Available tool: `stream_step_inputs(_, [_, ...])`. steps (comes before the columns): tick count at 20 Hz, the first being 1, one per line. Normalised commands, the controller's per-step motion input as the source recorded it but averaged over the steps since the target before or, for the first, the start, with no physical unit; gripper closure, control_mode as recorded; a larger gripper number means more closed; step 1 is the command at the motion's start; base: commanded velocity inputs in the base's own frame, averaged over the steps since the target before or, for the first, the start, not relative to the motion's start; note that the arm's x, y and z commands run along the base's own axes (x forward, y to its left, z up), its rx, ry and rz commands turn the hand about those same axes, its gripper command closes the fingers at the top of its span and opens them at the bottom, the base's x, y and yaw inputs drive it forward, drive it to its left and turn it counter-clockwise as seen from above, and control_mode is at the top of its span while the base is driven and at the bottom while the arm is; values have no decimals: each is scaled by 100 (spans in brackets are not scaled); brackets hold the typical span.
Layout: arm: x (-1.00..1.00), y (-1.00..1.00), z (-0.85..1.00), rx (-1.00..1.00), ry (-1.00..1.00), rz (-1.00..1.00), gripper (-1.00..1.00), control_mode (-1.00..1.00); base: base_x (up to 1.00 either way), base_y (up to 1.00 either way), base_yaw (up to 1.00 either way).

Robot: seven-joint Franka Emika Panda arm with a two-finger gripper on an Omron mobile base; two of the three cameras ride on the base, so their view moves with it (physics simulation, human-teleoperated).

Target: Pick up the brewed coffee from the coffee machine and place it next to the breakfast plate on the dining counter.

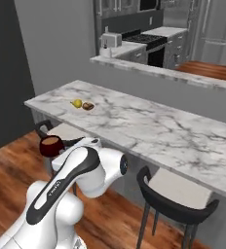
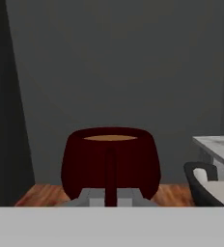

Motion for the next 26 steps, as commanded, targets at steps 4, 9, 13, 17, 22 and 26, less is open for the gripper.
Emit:
stream_step_inputs(4, [0, 0, 0, 0, 0, 0, 100, 100, 93, 100, -41])
stream_step_inputs(9, [0, 0, 0, 0, 0, 0, 100, 100, 93, 70, -44])
stream_step_inputs(13, [0, 0, 0, 0, 0, 0, 100, 100, 92, 64, -43])
stream_step_inputs(17, [0, 0, 0, 0, 0, 0, 100, 100, 91, 47, -38])
stream_step_inputs(22, [73, 1, 0, -3, 0, -22, 100, -100, 0, 0, 0])
stream_step_inputs(26, [67, -19, 0, 0, 4, -8, 100, -100, 0, 0, 0])
